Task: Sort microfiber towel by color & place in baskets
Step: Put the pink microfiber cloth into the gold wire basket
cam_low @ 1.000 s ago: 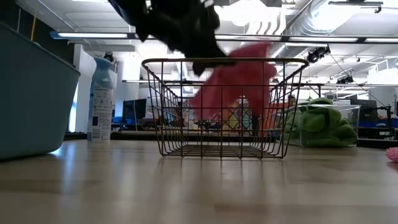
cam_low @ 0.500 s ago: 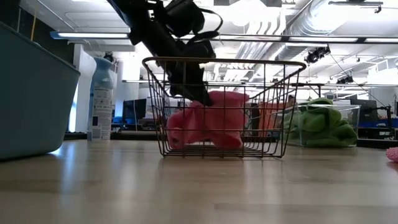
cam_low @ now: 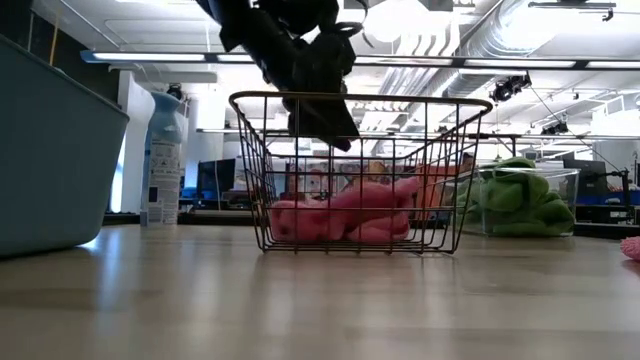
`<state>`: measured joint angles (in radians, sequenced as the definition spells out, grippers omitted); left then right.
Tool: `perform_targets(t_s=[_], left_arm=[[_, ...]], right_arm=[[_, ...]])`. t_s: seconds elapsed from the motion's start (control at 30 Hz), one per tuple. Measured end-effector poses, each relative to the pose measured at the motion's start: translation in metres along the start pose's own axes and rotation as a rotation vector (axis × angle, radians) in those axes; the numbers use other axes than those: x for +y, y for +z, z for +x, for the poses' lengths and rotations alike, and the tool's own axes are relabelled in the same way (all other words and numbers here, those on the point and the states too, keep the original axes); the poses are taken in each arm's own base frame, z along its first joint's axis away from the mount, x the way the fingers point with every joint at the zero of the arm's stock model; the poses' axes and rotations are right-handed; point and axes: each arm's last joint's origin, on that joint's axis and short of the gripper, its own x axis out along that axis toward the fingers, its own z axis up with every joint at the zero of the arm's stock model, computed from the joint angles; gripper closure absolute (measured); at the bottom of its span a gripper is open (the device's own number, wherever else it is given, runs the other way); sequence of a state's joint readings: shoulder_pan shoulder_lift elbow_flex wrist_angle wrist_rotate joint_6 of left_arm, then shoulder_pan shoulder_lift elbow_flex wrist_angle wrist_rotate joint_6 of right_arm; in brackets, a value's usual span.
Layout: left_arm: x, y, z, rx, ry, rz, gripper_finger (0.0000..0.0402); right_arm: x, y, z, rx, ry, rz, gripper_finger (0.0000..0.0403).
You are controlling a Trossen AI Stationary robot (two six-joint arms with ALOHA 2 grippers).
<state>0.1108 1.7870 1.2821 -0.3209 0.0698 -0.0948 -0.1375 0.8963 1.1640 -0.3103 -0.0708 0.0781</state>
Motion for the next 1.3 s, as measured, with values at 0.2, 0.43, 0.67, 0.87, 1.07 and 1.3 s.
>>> perform_targets(t_s=[0.2,0.43,0.67,0.87,1.07,1.3], left_arm=[[0.002,0.018,-0.019,0.078,-0.003,-0.016,0.0159],[0.005,0.057,-0.090,-0.043,-0.109,-0.123,0.0145],[-0.012,0.067,-0.200,-0.447,-0.099,-0.093,0.0145],[-0.029,0.039,-0.268,-0.740,-0.040,-0.081,0.0145],[-0.033,0.002,-0.286,-0.845,-0.060,-0.080,0.0145],[-0.029,-0.033,-0.286,-0.902,-0.102,-0.046,0.0145]], right_arm=[[0.000,0.000,0.000,0.000,0.000,0.028,0.0162],[-0.001,-0.002,0.003,0.011,-0.037,0.131,0.0162],[-0.002,-0.005,0.004,0.040,-0.036,0.055,0.0162],[0.000,-0.005,0.005,0.046,0.018,0.122,0.0162],[0.006,-0.007,0.010,0.068,0.094,0.224,0.0162],[0.014,-0.007,0.021,0.037,0.069,0.197,0.0162]])
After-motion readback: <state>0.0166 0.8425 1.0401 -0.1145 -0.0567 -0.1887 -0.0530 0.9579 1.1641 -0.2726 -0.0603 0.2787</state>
